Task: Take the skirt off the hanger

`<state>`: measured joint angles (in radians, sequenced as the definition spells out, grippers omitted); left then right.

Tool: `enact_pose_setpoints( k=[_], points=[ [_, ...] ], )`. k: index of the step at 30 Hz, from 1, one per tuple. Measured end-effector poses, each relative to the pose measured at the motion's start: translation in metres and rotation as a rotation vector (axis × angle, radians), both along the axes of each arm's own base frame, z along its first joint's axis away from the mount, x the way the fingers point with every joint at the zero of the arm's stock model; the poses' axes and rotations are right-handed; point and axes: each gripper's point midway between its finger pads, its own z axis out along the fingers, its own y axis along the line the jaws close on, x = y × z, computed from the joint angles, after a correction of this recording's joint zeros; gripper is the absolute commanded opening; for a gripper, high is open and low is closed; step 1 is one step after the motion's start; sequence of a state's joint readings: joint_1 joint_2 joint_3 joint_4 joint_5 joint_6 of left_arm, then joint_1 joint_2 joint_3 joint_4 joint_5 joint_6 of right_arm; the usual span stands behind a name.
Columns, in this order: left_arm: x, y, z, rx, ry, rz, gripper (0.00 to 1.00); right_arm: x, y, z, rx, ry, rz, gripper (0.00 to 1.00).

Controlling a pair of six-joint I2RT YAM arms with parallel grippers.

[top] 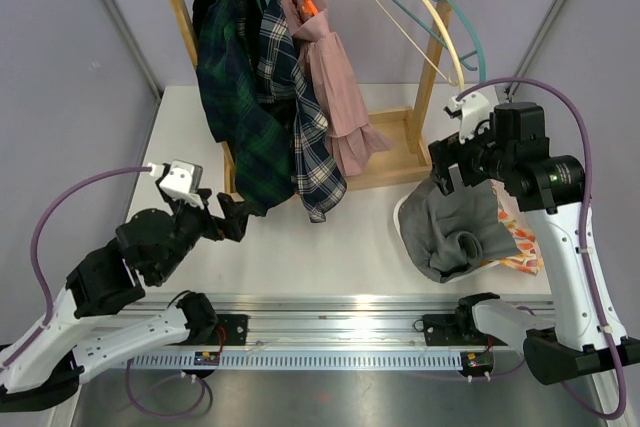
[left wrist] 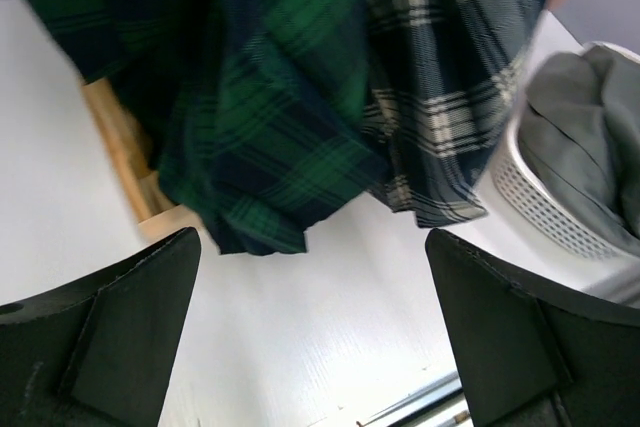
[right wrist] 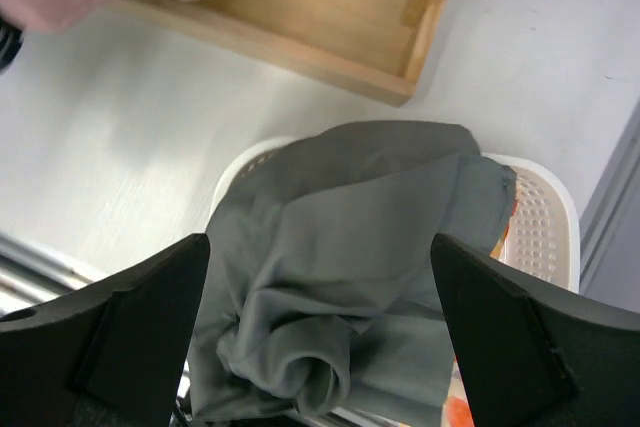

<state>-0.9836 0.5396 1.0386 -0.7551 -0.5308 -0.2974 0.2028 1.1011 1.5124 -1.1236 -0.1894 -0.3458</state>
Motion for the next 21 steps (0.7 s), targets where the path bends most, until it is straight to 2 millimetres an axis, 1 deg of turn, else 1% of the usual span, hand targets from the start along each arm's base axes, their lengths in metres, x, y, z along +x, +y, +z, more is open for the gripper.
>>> enact_pose_setpoints(
  k=[4,6,8,11,14,17,21],
  points=[
    [0.002,0.024,0.002,-0.019,0.002,0.116,0.99,0.022,-0.011,0.01,0.053,-0.044,-0.191,0.99],
    [0.002,0.035,0.003,-0.03,0.0,0.168,0.99,0.033,-0.02,0.012,0.057,-0.073,-0.28,1.0],
    [0.002,0.044,0.003,-0.039,-0.003,0.207,0.99,0.038,-0.027,0.01,0.052,-0.088,-0.338,1.0],
    [0.003,0.053,0.002,-0.043,-0.005,0.251,0.99,0.042,-0.038,0.003,0.037,-0.113,-0.41,0.99],
    [0.003,0.059,0.0,-0.043,0.0,0.282,0.99,0.04,-0.048,-0.007,0.015,-0.135,-0.455,0.99],
    [0.003,0.062,-0.005,-0.044,0.006,0.299,0.99,0.037,-0.053,-0.013,0.003,-0.146,-0.479,0.99],
    [0.001,0.065,-0.009,-0.052,0.012,0.31,0.99,0.038,-0.056,-0.016,0.001,-0.165,-0.491,0.99]
  ],
)
